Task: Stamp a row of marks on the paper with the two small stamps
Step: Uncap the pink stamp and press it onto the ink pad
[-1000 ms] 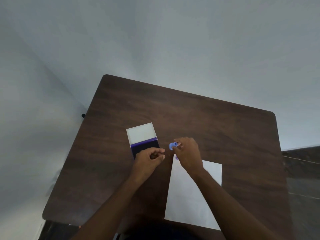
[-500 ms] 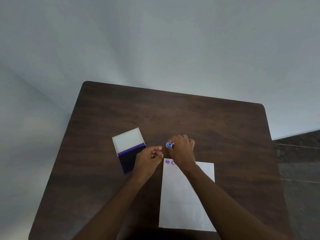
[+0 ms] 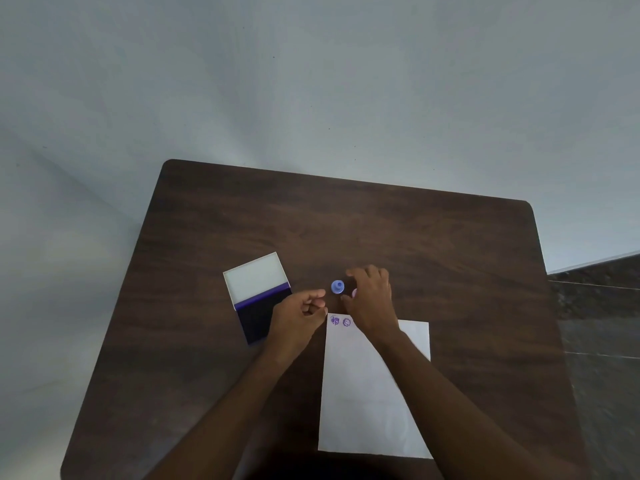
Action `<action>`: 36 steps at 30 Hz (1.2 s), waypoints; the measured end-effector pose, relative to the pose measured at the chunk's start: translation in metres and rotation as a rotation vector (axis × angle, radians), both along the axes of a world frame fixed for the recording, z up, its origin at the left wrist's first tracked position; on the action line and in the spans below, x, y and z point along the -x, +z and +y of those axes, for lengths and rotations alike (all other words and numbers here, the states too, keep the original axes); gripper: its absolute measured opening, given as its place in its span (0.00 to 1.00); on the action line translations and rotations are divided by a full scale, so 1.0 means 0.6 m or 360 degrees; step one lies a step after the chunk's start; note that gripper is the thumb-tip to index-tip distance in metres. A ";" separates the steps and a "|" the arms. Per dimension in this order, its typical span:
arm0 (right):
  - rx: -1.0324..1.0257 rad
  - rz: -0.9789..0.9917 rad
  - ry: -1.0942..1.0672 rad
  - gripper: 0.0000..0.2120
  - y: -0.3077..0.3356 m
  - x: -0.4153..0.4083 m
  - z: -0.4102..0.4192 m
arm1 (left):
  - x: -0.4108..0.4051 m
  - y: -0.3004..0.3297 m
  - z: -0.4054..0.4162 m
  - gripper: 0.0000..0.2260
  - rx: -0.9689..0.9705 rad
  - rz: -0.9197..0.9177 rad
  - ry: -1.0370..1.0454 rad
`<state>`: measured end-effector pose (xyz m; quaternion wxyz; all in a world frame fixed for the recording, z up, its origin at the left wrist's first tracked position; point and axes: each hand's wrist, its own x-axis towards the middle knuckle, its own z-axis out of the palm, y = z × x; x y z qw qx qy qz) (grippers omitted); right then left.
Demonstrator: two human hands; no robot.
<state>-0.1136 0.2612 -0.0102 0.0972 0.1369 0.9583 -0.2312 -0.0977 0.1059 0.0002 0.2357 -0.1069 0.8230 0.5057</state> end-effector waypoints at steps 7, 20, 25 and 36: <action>0.0038 -0.0112 -0.0080 0.12 -0.001 -0.007 0.015 | 0.000 0.001 0.003 0.15 -0.0018 0.0005 0.0012; -0.0049 -0.0207 -0.0091 0.09 0.002 0.000 0.009 | -0.001 0.010 -0.004 0.13 -0.0054 0.0026 0.0050; 0.0024 -0.0120 -0.0108 0.09 0.008 -0.005 0.012 | -0.010 0.014 -0.005 0.11 -0.0024 0.0012 0.0042; 0.0582 0.0060 -0.0144 0.09 0.099 -0.033 -0.020 | -0.021 0.027 -0.027 0.09 -0.0165 -0.0031 0.0134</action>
